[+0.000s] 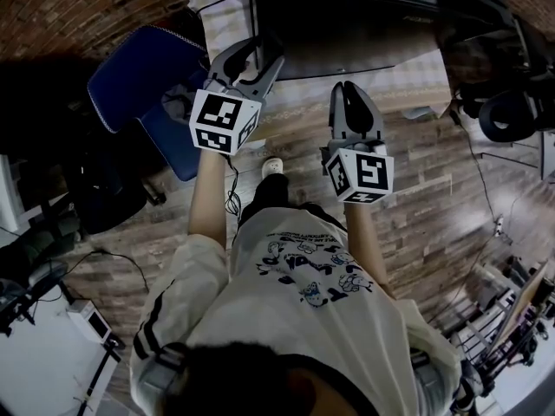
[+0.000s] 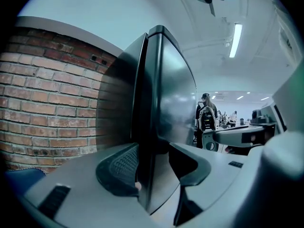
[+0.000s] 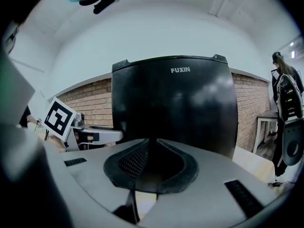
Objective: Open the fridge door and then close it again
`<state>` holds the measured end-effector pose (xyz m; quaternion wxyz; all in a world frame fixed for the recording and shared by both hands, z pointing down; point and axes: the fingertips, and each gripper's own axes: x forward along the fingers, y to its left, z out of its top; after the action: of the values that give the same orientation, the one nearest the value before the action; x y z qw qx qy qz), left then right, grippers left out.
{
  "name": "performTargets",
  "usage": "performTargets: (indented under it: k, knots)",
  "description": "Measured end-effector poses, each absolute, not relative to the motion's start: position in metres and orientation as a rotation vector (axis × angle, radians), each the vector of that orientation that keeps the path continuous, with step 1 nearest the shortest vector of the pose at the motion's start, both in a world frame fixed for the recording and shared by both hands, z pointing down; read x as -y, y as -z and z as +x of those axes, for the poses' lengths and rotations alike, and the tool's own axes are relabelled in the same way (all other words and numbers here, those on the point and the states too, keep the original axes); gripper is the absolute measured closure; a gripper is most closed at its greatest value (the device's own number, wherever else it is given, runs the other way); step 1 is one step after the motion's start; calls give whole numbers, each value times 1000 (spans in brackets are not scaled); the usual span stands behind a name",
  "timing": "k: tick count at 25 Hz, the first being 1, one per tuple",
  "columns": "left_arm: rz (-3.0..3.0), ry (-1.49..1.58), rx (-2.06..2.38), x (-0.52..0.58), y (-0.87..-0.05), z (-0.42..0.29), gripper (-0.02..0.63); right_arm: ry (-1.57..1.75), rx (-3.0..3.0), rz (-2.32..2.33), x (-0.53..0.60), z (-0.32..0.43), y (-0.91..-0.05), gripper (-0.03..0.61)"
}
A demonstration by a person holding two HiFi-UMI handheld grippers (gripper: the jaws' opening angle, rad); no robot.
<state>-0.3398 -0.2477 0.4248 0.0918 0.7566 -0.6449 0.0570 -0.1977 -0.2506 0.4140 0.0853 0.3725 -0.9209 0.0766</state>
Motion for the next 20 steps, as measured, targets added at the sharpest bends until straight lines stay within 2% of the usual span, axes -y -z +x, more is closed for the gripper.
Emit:
performTargets:
  k: [7, 13, 20]
  knots:
    - [2209, -205, 1946, 242, -424, -332, 407, -235, 2760, 1109, 245, -184, -412, 517]
    - [2252, -163, 1923, 199, -423, -281, 427, -245, 2778, 1111, 242, -168, -409, 517]
    - [2212, -151, 1938, 173, -425, -254, 436, -246, 2805, 1079, 214, -147, -405, 517]
